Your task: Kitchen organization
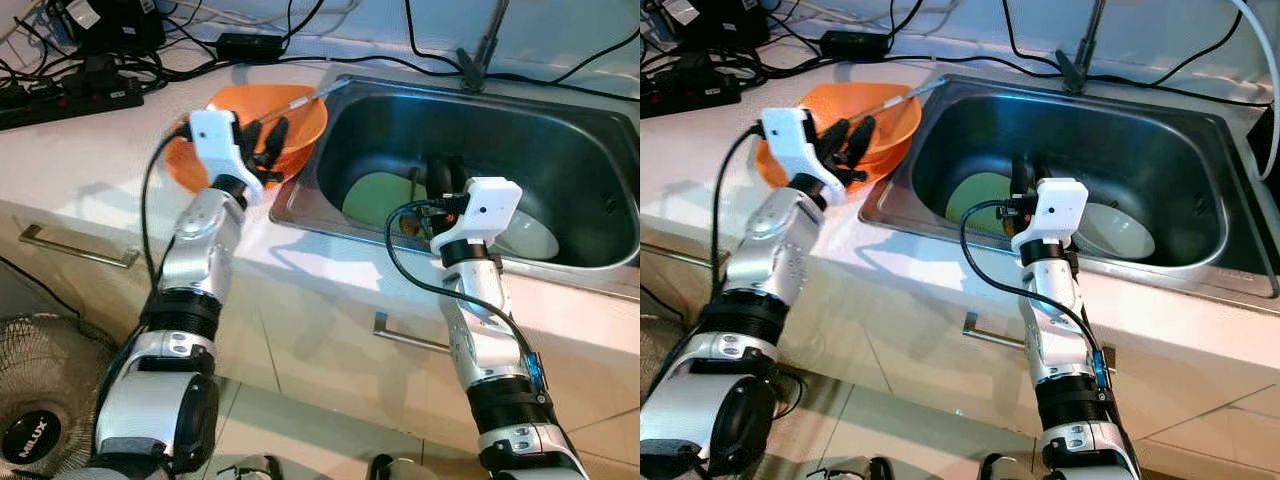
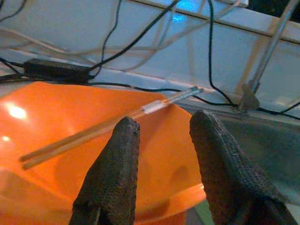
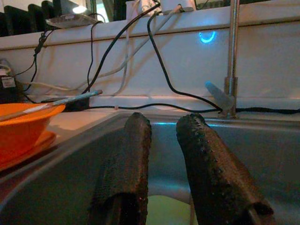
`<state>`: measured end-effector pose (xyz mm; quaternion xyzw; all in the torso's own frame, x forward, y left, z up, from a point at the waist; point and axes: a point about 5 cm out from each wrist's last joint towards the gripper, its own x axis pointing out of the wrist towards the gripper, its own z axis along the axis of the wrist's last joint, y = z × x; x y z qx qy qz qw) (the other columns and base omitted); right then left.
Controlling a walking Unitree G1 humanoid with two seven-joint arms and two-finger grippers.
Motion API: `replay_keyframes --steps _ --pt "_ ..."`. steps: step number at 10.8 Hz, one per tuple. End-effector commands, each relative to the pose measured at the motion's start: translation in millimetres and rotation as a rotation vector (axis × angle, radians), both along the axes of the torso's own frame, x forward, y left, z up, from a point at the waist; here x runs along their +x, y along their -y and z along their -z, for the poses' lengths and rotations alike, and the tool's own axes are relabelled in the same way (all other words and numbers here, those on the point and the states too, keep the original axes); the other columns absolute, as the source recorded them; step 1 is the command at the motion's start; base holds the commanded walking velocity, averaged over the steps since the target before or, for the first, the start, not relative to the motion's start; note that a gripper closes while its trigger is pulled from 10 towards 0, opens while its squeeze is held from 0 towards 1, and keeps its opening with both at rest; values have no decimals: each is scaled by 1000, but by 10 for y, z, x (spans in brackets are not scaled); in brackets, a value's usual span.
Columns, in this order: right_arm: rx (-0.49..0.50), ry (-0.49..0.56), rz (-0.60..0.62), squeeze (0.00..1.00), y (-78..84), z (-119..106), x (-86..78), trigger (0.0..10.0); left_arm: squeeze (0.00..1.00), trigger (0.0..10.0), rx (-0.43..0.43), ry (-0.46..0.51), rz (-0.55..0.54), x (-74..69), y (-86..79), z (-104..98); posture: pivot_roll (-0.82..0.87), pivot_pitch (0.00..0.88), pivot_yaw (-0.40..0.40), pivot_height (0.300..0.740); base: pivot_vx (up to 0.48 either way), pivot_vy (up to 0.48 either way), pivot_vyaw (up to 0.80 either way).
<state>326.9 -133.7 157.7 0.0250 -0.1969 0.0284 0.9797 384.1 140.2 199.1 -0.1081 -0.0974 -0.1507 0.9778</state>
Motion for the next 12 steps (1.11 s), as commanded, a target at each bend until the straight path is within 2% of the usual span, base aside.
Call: replay_keyframes --steps 1,4,7,10,12 --pt "7 -59 27 0 73 135 4 10000 0 10000 0 -19 -47 1 -110 50 68 107 33 740 0 0 0" --pt "5 -62 30 0 83 138 6 10000 0 10000 2 -34 -117 -29 -341 76 72 112 31 740 0 0 0" --pt "4 -62 34 0 91 139 8 10000 0 10000 -29 -40 -163 -48 -463 82 74 112 31 740 0 0 0" --pt "3 -65 31 0 78 162 -1 10000 0 10000 -14 -15 -183 -41 -531 8 74 76 40 740 0 0 0" --pt "6 -64 36 0 75 183 -19 10000 0 10000 19 -13 -227 -49 -682 -3 65 34 51 740 0 0 0"
